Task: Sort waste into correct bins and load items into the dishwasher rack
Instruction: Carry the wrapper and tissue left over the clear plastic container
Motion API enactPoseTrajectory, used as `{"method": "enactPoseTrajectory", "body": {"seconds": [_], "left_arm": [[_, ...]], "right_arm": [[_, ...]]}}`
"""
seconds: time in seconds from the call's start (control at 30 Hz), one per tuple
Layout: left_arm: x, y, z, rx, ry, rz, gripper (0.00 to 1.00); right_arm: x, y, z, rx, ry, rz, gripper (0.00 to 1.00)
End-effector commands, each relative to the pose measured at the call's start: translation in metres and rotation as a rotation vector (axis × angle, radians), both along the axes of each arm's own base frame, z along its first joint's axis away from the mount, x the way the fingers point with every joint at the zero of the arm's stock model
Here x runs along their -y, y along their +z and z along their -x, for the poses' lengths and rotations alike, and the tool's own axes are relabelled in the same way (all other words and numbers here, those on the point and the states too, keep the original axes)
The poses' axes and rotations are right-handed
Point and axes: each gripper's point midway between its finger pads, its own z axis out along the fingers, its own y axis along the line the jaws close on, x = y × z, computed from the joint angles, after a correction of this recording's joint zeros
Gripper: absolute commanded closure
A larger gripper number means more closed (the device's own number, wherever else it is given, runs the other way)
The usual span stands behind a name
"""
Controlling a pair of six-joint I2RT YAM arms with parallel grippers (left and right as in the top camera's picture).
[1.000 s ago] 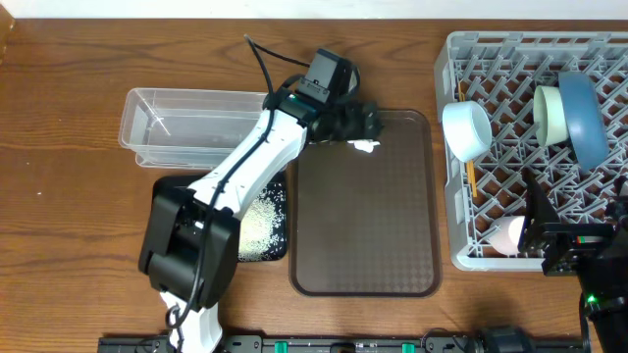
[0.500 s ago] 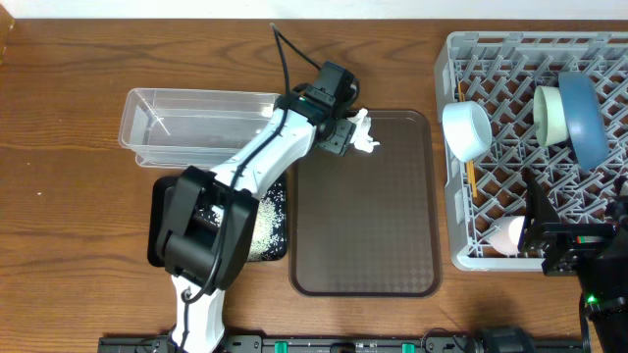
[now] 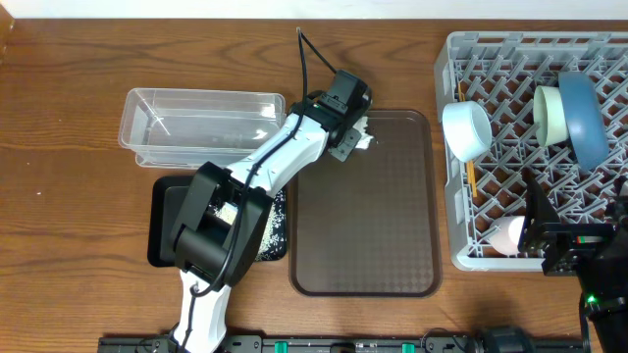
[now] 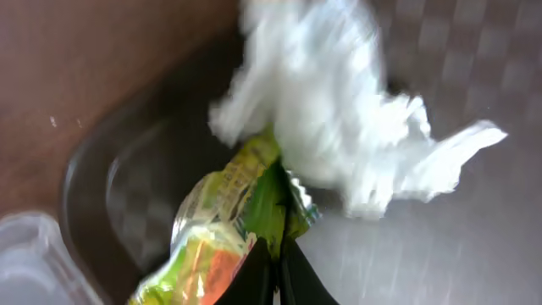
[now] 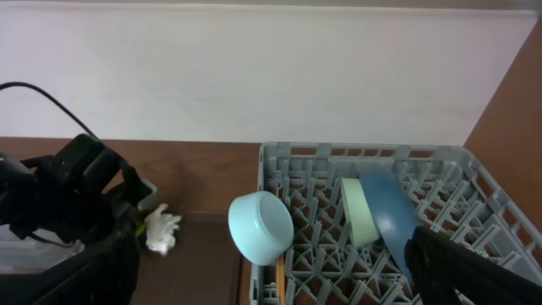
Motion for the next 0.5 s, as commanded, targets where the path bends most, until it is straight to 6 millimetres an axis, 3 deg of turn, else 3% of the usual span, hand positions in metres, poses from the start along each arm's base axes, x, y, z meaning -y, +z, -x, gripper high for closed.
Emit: {"method": "enactPoseTrajectory", "body": {"seconds": [0.0,0.13,0.23,0.3,0.37,0.47], "left_arm": [[-0.008,0.057,0.005,0.059,0.042,0.041,0.94],[-0.018,0.117,0.019,0.125,0.067,0.096,0.94],[-0.029,0.151,0.028,0.174,0.077,0.124,0.94],[-0.043,0.164,0.026,0.209,0.108,0.105,0.94],[-0.07,0.17,0.017,0.263,0.174,0.021,0.94],[-0.098,0.167,0.005,0.293,0.195,-0.08,0.94]], "right_arm": [[0.001,0.001,0.0,0.003,-0.003,0.006,0.01],[0.001,0.001,0.0,0.003,-0.003,0.006,0.01],[0.001,0.001,0.0,0.003,-0.003,0.006,0.01],[0.001,0.001,0.0,0.003,-0.003,0.006,0.01],[0.001,0.001,0.0,0.003,-0.003,0.006,0.01],[0.001,0.001,0.0,0.003,-0.003,0.006,0.01]]}}
